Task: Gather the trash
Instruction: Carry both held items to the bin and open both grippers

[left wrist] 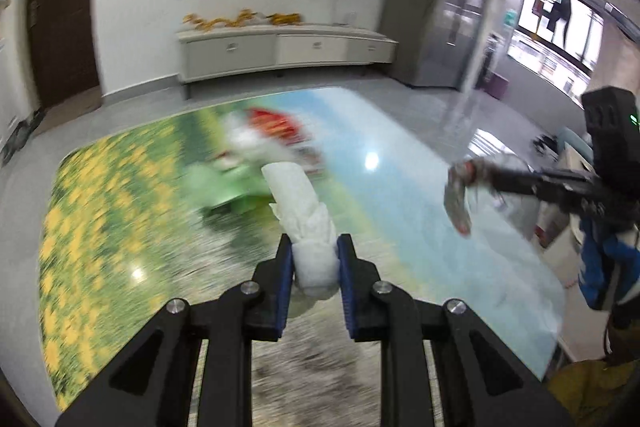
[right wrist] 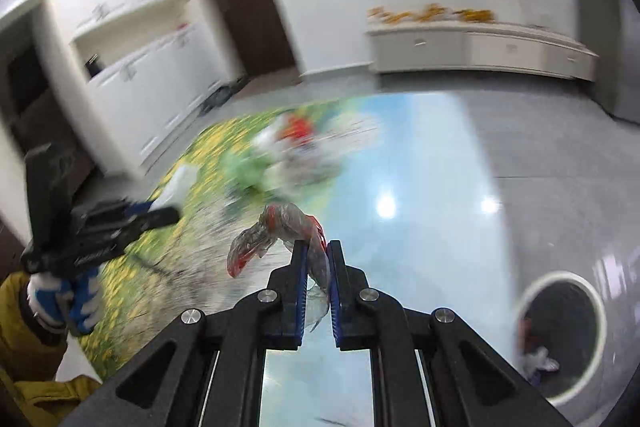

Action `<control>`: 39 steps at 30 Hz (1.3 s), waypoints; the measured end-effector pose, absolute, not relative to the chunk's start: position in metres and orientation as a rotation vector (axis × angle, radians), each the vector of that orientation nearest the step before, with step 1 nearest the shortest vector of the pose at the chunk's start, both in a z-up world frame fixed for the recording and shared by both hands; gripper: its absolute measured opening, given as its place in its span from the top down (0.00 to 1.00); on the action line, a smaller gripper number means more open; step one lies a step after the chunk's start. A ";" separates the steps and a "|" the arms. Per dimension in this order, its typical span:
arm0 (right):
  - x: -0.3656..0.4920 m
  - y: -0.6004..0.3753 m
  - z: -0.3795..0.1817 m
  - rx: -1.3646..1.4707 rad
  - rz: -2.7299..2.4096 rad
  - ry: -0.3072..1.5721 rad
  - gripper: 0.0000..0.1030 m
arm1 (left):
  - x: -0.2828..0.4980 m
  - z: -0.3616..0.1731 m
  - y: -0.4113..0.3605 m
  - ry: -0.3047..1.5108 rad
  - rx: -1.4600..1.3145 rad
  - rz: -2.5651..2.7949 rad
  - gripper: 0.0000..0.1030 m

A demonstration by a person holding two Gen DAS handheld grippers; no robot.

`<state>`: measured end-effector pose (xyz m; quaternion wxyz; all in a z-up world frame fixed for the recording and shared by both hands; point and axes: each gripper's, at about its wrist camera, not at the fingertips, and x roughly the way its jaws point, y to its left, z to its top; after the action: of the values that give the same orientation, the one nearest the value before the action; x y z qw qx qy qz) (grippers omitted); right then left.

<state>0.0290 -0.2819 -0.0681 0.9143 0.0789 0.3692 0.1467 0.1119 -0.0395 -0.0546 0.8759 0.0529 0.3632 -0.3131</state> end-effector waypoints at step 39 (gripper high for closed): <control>-0.050 -0.554 -0.124 0.427 -0.340 0.783 0.53 | 0.101 -0.061 -0.363 0.785 0.310 -1.010 0.47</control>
<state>-0.0495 -0.5536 -0.1238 0.8881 0.2056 0.3770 -0.1638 0.1007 -0.3635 -0.0610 0.7911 0.1440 0.3647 -0.4694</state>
